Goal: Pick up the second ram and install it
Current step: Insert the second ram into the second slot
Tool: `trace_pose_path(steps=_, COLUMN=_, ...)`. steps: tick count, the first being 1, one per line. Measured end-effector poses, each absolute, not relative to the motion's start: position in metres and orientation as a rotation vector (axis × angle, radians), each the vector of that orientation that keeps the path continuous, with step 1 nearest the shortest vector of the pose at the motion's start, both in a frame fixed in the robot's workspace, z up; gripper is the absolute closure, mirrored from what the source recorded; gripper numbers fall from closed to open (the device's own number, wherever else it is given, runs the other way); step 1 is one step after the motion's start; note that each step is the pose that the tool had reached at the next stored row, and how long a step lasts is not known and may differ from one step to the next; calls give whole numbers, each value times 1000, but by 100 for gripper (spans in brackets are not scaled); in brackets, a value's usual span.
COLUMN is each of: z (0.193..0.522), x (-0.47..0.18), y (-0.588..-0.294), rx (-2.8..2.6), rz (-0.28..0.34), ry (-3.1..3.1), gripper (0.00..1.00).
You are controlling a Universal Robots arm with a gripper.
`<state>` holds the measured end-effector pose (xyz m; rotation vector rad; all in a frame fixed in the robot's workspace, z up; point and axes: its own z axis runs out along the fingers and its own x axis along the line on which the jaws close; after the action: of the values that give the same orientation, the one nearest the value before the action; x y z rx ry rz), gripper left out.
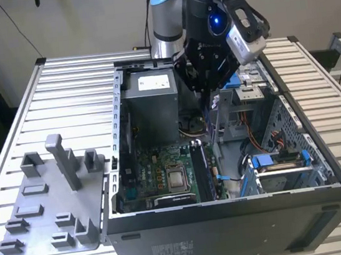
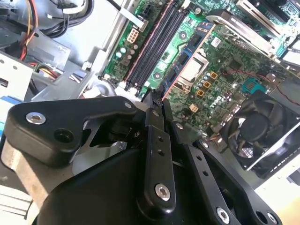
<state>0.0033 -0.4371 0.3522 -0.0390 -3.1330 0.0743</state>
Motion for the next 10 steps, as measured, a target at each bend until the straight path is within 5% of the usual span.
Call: trace_pose_path(steps=10, z=336, x=-3, y=-437, rx=-40, rz=76, ry=-3148, gripper=86)
